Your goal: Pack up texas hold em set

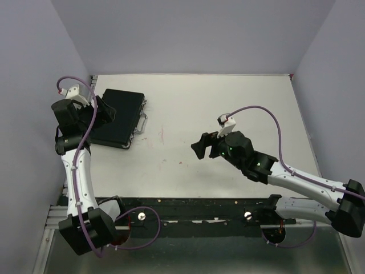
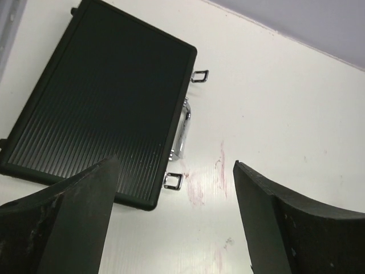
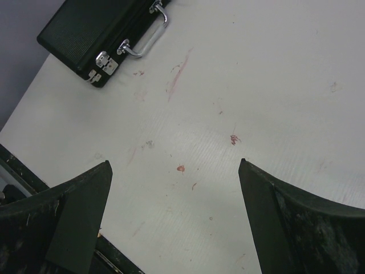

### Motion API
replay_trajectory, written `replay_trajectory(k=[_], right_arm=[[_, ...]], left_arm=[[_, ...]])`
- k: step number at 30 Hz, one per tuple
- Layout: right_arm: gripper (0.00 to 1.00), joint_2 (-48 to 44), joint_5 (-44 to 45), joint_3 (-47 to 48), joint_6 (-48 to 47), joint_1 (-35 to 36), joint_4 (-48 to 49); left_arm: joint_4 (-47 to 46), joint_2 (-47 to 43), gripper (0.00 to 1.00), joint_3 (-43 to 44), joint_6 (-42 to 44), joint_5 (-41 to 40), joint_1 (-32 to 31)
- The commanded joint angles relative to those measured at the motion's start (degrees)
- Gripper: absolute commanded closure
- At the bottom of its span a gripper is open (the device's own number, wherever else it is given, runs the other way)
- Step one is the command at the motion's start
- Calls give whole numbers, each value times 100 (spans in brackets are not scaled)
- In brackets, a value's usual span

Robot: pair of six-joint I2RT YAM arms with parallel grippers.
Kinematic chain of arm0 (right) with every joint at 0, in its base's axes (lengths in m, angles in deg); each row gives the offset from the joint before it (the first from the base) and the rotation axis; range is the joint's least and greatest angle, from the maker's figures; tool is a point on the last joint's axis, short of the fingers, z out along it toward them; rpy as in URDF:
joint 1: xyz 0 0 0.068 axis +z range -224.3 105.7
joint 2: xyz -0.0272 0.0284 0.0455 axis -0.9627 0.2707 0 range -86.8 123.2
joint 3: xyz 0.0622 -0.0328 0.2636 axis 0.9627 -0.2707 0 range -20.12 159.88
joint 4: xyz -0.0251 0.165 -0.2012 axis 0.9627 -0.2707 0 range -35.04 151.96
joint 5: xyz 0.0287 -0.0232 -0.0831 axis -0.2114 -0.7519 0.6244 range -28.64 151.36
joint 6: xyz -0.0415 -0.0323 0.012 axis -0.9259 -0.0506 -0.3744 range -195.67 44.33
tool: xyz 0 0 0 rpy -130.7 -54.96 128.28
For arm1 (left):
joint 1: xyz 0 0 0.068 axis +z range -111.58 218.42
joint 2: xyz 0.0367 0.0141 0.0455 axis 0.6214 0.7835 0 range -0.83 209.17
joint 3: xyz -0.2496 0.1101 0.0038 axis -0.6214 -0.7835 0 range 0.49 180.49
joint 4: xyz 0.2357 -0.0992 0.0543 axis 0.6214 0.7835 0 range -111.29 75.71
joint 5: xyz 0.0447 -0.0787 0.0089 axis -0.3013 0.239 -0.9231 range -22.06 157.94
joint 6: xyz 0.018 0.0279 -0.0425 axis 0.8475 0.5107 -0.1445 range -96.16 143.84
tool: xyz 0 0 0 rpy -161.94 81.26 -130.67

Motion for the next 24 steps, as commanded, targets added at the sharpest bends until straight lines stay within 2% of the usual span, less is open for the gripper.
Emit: replay_trajectory(k=[1, 6, 17, 21, 24], right_arm=[[0, -221, 104, -51, -88, -19, -19], [1, -379, 279, -113, -123, -19, -238], [2, -327, 385, -446, -88, -19, 94], [4, -47, 263, -482, 8, -10, 315], [6, 349, -35, -412, 105, -19, 613]], left_arm=[[192, 26, 11, -104, -17, 480, 8], [412, 175, 16, -17, 88, 139, -124], [1001, 1185, 44, 308, 414, -846, -1020], [1098, 1660, 55, 467, 475, -1189, -1144], [1037, 1915, 58, 511, 432, -1129, -1179]])
